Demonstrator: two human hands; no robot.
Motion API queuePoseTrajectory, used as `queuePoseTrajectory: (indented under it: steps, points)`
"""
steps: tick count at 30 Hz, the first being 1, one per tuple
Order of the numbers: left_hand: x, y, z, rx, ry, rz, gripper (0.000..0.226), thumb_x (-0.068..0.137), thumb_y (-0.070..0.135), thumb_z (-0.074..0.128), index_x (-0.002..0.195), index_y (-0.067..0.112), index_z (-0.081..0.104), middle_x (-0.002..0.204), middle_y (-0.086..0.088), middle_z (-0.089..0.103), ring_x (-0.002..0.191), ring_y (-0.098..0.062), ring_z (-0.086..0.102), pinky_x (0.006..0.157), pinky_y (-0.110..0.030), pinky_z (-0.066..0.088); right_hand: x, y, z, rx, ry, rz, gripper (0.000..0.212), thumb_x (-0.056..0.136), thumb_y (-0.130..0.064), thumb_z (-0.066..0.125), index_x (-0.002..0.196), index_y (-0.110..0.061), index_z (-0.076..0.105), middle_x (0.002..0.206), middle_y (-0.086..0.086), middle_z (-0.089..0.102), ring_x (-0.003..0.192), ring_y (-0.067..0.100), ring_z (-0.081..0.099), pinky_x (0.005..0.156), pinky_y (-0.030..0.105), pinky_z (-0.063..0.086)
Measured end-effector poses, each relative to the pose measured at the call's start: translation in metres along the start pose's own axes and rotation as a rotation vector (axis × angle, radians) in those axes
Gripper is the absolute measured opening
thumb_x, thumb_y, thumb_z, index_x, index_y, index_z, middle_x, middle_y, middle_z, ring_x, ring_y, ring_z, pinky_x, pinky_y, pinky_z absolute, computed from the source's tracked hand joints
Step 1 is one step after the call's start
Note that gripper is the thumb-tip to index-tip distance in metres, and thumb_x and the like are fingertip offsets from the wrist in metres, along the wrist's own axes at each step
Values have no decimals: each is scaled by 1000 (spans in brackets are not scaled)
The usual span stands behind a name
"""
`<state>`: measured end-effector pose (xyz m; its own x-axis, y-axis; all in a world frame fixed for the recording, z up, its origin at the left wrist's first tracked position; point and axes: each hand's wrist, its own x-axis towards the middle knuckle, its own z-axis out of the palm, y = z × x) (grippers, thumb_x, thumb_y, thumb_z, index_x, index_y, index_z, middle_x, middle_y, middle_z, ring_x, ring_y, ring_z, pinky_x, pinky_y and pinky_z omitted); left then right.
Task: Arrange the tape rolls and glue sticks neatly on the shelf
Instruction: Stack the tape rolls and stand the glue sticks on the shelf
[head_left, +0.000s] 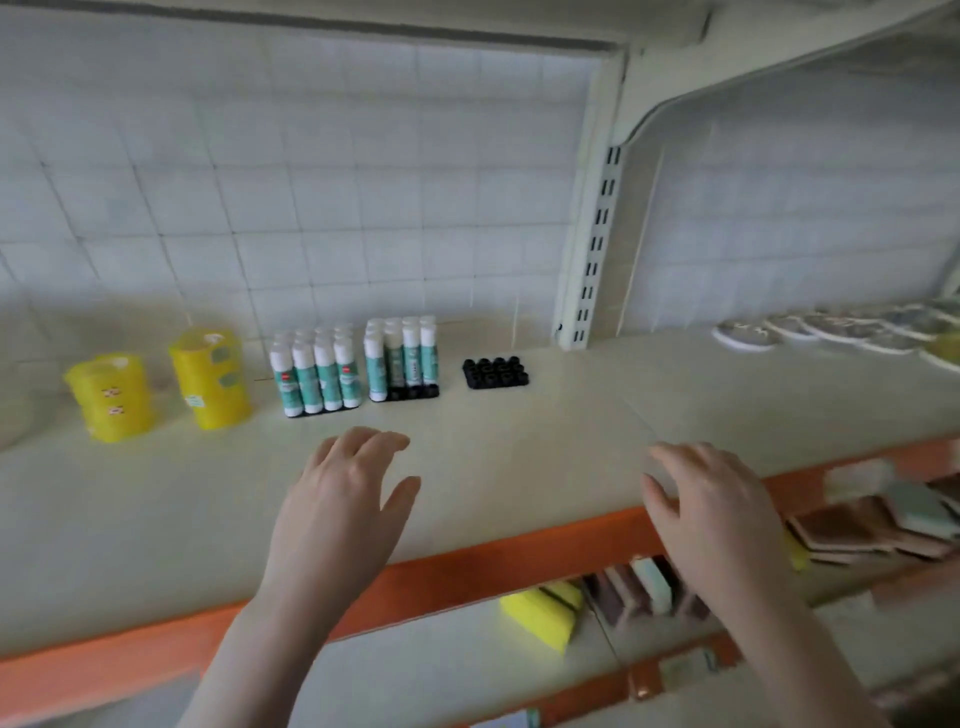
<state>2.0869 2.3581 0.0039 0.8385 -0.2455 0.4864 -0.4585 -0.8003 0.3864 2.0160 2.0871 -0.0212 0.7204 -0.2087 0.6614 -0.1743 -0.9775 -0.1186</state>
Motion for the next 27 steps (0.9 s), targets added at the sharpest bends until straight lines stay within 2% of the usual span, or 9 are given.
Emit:
queuePoseTrajectory:
  steps: [7,15,18,22,27]
  points:
    - [34,125,76,-36,-126,132,38,90,35,55,127,27,53,129,9,50,120,-15,43,92,-29,39,5,130,-13,-74,39,113,23,67,-9,78,88,-4,70,72,12,64,66,34,62,60,39,51]
    - [97,221,157,-66,-145,238,38,87,30,61,124,21,57,122,3,56,115,-21,48,93,-33,40,46,253,6,-85,0,209,21,74,-11,73,93,-2,69,79,15,65,72,36,61,63,43,53]
    - [119,257,181,-74,-133,238,38,86,29,63,122,21,58,121,4,57,113,-20,50,92,-32,39,69,296,9,-122,-1,219,17,77,-14,71,91,-6,68,80,11,65,73,32,61,63,37,50]
    - [139,296,209,-48,-143,200,38,84,30,65,120,20,60,118,3,59,109,-21,52,90,-34,41,97,353,15,-80,-72,207,16,84,-19,61,95,-8,66,88,10,63,81,28,57,71,39,48]
    - [157,345,243,12,-133,84,37,83,28,67,118,19,61,116,2,60,108,-25,53,90,-40,45,137,425,30,-33,-40,103,19,78,-11,68,96,-5,69,84,14,66,78,34,61,66,38,50]
